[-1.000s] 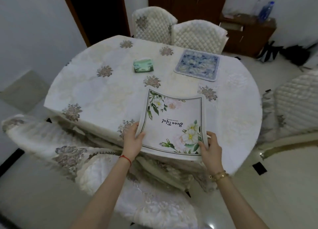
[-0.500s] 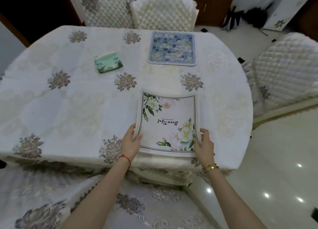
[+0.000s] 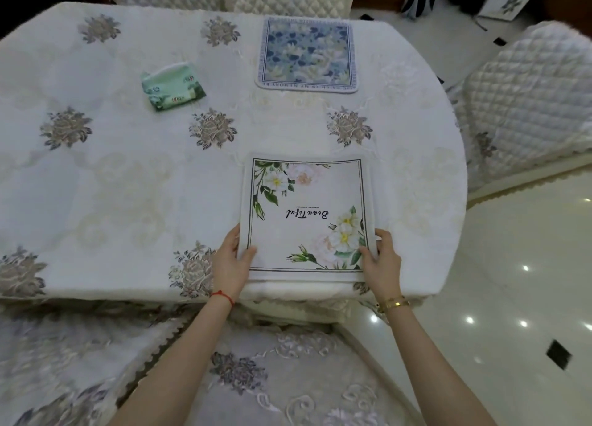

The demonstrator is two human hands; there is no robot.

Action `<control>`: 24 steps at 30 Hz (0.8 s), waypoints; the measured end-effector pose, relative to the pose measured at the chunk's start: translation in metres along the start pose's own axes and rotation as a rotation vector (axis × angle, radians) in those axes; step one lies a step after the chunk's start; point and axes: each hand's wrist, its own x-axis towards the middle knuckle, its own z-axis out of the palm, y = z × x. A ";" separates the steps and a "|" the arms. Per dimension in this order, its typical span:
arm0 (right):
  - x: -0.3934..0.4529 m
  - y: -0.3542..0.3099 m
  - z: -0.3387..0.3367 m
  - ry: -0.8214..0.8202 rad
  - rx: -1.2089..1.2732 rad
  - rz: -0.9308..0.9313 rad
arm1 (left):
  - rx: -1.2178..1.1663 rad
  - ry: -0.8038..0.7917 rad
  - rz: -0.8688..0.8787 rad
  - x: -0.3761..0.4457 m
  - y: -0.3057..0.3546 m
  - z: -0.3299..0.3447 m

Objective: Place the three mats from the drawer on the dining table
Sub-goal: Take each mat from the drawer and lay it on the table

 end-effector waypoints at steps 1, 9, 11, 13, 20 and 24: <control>-0.001 0.000 -0.001 -0.003 -0.001 -0.004 | -0.001 -0.002 0.007 -0.001 0.000 0.000; -0.005 0.002 -0.002 -0.023 -0.026 0.007 | 0.008 0.000 0.039 -0.002 -0.001 0.000; -0.006 0.002 -0.003 -0.028 -0.028 0.009 | 0.018 0.004 0.052 -0.004 0.000 -0.001; -0.006 0.002 -0.005 -0.030 -0.037 -0.001 | 0.043 0.011 0.062 -0.006 0.001 -0.001; -0.006 0.009 -0.015 -0.002 -0.221 -0.118 | 0.248 0.074 0.134 -0.002 -0.001 -0.010; 0.006 0.000 -0.011 0.078 -0.336 -0.267 | 0.473 0.070 0.326 0.015 0.000 -0.017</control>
